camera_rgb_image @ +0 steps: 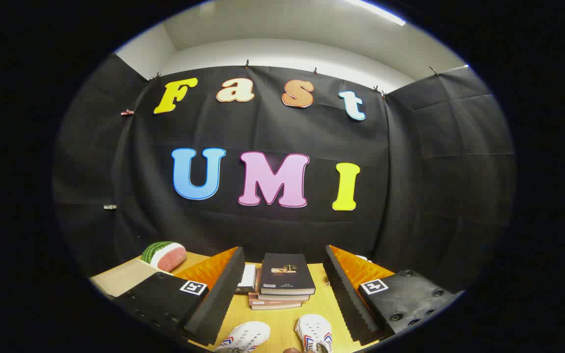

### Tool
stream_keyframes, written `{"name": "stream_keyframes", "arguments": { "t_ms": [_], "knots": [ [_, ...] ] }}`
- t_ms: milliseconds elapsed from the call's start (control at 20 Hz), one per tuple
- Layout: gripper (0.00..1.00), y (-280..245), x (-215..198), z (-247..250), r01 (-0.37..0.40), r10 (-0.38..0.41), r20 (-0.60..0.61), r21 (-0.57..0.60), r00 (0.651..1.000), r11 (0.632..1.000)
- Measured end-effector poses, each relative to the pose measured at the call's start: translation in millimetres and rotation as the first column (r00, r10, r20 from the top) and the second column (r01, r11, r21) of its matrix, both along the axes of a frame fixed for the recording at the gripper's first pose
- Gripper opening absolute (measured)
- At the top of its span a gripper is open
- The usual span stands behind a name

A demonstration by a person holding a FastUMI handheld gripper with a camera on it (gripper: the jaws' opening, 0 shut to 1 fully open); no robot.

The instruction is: Open the storage box then place both shoes into the box .Put the left shoe in first, then the right shoe, with the right side of both shoes facing outward in a uniform manner.

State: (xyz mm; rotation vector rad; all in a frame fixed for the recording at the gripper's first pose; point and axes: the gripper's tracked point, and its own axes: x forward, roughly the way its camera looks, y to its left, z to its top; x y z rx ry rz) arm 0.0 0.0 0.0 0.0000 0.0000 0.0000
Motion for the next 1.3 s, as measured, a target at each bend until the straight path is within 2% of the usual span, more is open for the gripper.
{"name": "stream_keyframes", "arguments": {
  "t_ms": [150,700,1050,1300],
  "knots": [
    [0.97,8,4,-7,-0.041,0.041,-0.017,0.0,0.999,0.999],
    [0.97,26,1,-9,-0.089,0.089,-0.013,-0.002,0.996,0.996],
    [0.97,28,3,-30,-0.071,0.069,-0.083,-0.015,0.994,0.997],
    [0.97,46,6,-45,-0.1,0.103,-0.143,0.025,0.984,0.995]
  ]
}}
